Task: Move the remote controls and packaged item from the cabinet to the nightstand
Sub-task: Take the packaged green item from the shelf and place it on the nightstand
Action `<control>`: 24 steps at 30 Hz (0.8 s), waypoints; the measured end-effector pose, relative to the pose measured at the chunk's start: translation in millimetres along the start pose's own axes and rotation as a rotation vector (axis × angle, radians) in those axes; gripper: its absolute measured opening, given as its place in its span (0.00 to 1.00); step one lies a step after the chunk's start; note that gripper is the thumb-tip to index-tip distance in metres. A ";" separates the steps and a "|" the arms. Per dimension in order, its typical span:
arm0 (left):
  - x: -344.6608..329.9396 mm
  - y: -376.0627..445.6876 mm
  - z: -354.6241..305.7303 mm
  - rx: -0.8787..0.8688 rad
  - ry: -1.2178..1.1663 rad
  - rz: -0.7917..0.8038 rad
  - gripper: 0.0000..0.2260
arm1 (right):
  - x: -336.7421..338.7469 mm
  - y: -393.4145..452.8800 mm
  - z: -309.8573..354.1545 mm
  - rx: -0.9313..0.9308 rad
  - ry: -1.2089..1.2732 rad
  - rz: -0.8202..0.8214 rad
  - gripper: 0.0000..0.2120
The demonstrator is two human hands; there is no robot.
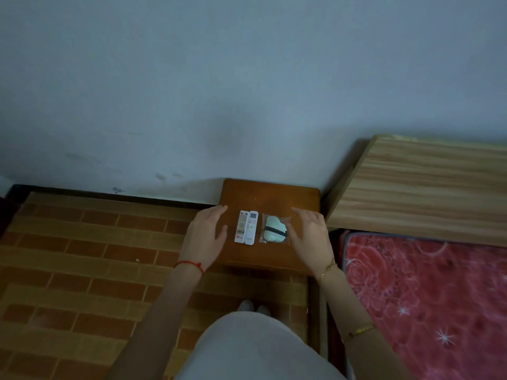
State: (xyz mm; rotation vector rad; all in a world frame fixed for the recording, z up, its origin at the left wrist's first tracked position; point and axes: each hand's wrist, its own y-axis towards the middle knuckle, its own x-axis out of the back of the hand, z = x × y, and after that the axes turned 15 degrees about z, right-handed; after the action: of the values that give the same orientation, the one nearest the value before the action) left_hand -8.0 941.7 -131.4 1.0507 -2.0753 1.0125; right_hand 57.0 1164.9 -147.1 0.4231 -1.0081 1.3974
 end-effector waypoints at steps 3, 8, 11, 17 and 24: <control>2.9 -30.8 1.8 0.025 -0.004 -0.015 0.21 | -0.2 -20.6 10.6 0.022 -0.003 0.018 0.20; 8.6 -67.5 13.3 0.052 -0.028 -0.048 0.21 | -3.2 -41.4 24.7 0.050 -0.007 0.005 0.20; 18.0 -82.5 21.3 0.062 -0.026 -0.078 0.21 | -4.3 -48.6 37.6 0.075 -0.005 0.005 0.20; 43.8 -117.1 47.8 0.104 -0.056 -0.193 0.20 | -8.7 -43.4 78.6 0.175 -0.049 0.063 0.21; 61.7 -179.0 88.0 0.261 -0.076 -0.374 0.20 | -35.8 -34.8 151.8 0.421 -0.107 0.224 0.20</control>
State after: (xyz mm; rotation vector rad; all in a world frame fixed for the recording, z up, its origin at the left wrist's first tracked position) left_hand 97.3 773.4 -66.6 1.5618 -1.7393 1.0776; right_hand 44.0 1019.6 -82.0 0.7173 -0.8628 1.8135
